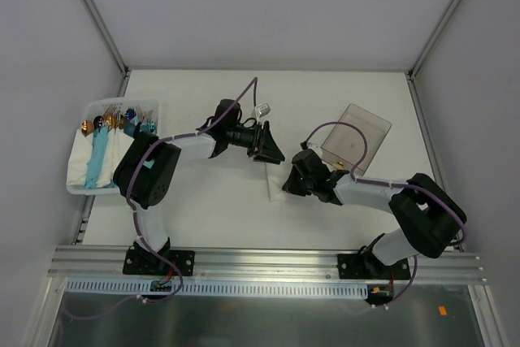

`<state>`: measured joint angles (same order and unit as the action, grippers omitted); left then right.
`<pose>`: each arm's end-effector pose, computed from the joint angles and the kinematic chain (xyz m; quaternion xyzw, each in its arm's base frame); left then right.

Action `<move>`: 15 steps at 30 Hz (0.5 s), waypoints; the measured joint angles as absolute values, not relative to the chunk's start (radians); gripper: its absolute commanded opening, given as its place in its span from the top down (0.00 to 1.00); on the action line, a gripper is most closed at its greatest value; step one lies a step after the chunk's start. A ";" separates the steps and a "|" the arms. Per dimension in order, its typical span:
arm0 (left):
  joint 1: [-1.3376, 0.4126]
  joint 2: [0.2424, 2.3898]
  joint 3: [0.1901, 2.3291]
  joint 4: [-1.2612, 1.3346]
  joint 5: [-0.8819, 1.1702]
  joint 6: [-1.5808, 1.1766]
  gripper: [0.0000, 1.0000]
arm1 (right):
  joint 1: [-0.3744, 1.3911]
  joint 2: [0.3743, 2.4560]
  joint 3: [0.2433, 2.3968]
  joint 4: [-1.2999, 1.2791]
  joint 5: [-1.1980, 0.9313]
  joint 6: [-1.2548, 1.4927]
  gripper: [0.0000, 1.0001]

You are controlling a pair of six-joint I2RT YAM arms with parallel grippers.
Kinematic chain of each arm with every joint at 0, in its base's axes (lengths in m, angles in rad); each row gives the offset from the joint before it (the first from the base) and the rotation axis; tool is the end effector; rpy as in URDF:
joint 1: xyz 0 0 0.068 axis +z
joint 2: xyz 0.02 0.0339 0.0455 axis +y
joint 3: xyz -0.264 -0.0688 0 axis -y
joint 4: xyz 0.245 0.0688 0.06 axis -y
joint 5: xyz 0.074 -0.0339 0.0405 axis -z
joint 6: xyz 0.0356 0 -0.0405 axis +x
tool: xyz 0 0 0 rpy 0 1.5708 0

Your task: Place the utensils on the paper napkin and roll it up

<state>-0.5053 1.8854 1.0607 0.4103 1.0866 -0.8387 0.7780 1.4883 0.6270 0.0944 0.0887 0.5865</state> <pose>0.3303 -0.2188 0.1889 0.1597 0.7538 -0.6300 0.0966 0.2032 0.1958 0.1539 -0.0706 0.9168 0.2148 0.3291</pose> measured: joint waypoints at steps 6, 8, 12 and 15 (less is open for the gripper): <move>-0.525 1.879 1.013 0.405 1.083 -0.794 0.64 | 0.775 1.500 0.627 0.120 0.084 0.590 1.00; -0.533 1.900 1.000 0.404 1.074 -0.782 0.71 | 0.775 1.501 0.627 0.123 0.083 0.591 1.00; -0.538 1.979 0.990 0.393 1.060 -0.749 0.82 | 0.772 1.507 0.627 0.132 0.076 0.593 1.00; -0.534 2.053 0.990 0.371 1.042 -0.717 0.88 | 0.766 1.510 0.627 0.138 0.065 0.595 1.00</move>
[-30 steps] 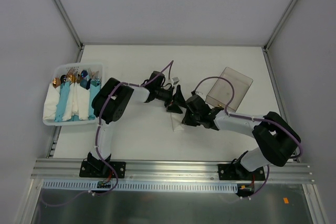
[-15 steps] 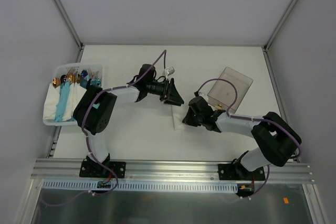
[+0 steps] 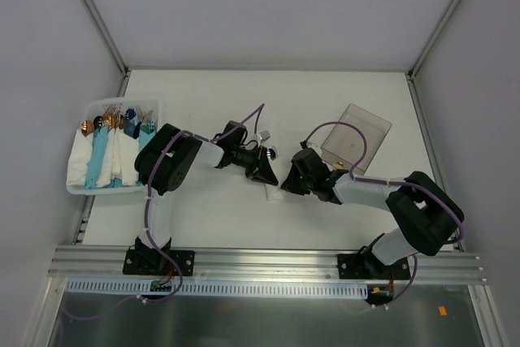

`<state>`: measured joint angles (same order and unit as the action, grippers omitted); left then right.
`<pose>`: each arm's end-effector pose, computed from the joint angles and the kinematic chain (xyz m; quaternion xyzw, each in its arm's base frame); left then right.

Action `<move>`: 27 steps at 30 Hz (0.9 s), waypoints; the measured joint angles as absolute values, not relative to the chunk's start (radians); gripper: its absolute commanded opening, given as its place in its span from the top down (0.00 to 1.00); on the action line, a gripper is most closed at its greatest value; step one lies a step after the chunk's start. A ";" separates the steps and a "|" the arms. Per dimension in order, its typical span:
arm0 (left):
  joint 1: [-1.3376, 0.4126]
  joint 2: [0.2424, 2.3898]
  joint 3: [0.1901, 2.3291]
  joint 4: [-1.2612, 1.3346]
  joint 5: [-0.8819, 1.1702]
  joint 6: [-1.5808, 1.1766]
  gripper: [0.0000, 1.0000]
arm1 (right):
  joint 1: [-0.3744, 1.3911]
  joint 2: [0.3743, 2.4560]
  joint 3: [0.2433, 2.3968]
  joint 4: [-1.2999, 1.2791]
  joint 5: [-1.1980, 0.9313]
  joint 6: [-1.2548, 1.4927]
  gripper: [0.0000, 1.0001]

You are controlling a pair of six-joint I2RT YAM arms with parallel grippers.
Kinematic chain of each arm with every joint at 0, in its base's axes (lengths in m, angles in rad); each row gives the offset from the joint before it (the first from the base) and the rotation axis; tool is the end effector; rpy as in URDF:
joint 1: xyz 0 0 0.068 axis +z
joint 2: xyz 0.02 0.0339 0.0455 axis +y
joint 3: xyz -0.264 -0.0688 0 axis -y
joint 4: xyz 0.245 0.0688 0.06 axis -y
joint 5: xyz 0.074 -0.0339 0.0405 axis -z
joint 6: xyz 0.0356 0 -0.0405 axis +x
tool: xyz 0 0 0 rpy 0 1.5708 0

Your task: Place the utensils on the paper napkin and roll it up

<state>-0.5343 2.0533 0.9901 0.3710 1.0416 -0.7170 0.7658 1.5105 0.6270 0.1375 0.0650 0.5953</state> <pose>0.3155 -0.2224 0.1037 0.1391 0.8011 -0.5811 0.0353 0.2080 0.1968 0.1514 -0.0650 0.9135 0.2289 0.3301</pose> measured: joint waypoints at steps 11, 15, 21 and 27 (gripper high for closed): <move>-0.509 2.102 1.040 0.241 1.043 -0.604 1.00 | 0.715 1.510 0.604 0.174 -0.019 0.606 0.98; -0.506 2.102 1.055 0.196 1.038 -0.569 1.00 | 0.682 1.499 0.581 0.200 -0.067 0.610 0.88; -0.502 2.102 1.084 0.116 1.031 -0.524 1.00 | 0.585 1.359 0.515 0.083 -0.053 0.568 0.73; -0.500 2.102 1.105 0.051 1.020 -0.485 1.00 | 0.568 1.139 0.539 -0.073 -0.016 0.496 0.74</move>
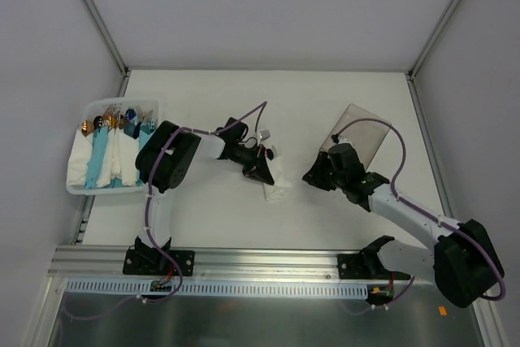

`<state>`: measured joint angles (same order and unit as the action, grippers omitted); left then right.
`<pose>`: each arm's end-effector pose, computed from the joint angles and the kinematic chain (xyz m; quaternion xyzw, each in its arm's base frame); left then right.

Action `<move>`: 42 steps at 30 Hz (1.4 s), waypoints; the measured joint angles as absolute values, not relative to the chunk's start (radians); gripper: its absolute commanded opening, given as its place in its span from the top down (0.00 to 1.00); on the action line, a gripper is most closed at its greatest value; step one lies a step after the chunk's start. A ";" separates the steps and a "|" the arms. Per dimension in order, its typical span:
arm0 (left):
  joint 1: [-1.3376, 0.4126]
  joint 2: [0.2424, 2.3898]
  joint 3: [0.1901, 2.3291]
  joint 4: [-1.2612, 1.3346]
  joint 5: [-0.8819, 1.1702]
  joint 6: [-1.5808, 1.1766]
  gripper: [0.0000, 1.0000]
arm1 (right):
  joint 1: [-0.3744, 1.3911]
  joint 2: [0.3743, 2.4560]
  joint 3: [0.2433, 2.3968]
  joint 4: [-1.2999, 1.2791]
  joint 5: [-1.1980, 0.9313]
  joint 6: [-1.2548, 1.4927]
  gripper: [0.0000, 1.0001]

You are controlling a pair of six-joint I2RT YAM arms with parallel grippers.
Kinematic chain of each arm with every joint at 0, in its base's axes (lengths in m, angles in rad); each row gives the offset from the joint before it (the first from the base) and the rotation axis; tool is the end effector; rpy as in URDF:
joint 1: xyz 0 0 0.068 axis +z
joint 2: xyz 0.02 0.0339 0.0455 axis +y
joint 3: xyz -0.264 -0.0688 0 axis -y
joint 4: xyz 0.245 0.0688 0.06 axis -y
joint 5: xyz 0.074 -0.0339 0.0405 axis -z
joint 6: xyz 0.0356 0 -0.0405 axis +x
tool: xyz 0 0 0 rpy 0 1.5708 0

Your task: Place the utensils on the paper napkin and roll it up

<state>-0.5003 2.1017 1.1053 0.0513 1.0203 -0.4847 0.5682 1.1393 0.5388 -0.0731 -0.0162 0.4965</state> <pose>0.3289 -0.2144 0.0930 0.1568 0.8291 -0.5364 0.0170 0.1946 0.1249 0.1960 -0.0358 0.9003 0.2264 0.3700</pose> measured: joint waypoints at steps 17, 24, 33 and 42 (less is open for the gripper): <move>-0.505 2.101 1.128 0.001 1.010 -0.450 1.00 | 0.597 1.417 0.622 0.186 -0.221 0.549 0.87; -0.510 2.100 1.131 -0.006 1.009 -0.424 1.00 | 0.601 1.531 0.591 0.329 -0.269 0.598 0.87; -0.511 2.067 1.119 -0.023 1.016 -0.353 0.93 | 0.603 1.631 0.591 0.414 -0.288 0.620 0.90; -0.511 1.936 1.071 -0.069 1.077 -0.287 0.89 | 0.622 1.649 0.591 0.443 -0.293 0.639 0.91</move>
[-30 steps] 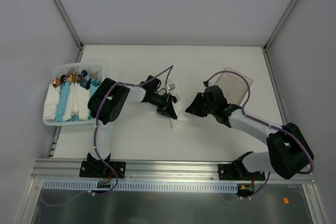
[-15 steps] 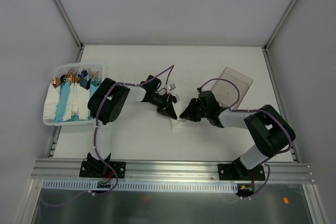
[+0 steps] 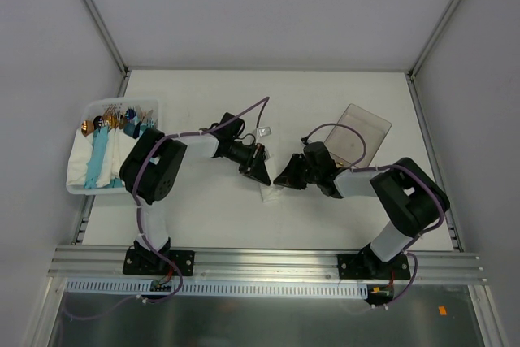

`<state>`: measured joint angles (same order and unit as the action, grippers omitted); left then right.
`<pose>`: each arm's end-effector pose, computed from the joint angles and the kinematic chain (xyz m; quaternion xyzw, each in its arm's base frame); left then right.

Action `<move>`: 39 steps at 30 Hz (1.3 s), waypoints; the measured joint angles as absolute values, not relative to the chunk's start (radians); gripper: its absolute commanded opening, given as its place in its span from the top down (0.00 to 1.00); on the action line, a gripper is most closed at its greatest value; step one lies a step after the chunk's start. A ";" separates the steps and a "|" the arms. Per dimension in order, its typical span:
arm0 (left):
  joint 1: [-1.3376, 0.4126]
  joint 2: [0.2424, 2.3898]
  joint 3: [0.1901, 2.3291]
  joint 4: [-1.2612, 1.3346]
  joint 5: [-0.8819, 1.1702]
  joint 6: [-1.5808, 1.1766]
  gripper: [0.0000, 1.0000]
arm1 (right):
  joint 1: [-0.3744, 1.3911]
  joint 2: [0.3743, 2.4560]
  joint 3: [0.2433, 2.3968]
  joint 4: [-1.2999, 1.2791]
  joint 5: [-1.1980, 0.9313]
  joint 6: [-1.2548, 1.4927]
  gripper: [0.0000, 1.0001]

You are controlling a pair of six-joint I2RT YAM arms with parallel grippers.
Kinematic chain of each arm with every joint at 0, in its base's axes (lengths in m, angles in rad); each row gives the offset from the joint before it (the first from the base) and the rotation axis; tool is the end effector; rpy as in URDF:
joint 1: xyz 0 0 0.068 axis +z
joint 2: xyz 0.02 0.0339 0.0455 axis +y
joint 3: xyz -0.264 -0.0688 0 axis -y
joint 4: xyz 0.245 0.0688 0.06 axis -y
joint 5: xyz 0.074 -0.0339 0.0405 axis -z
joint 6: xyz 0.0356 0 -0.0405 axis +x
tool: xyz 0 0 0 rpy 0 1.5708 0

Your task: Place the utensils on the paper napkin and roll it up

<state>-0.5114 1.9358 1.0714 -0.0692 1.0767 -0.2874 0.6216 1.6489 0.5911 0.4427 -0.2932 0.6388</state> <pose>0.3099 -0.2099 0.1396 0.2507 0.7923 -0.5532 0.0584 0.2390 0.1839 0.1303 -0.0596 0.8790 0.3729 0.2911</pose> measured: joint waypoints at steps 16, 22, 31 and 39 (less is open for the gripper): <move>-0.552 2.062 1.051 -0.052 1.114 -0.316 0.95 | 0.633 1.655 0.591 0.453 -0.281 0.652 0.91; -0.541 2.078 1.039 -0.041 1.122 -0.326 0.98 | 0.634 1.655 0.591 0.453 -0.280 0.654 0.91; -0.535 2.039 1.021 -0.070 1.078 -0.297 0.96 | 0.639 1.660 0.595 0.452 -0.282 0.654 0.91; -0.453 1.890 1.007 -0.088 1.036 -0.286 0.94 | 0.640 1.660 0.595 0.451 -0.281 0.654 0.91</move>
<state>-0.4530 1.8896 1.0065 -0.0875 1.0355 -0.2855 0.6399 1.6600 0.5945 0.4515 -0.2813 0.6540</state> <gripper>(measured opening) 0.055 0.089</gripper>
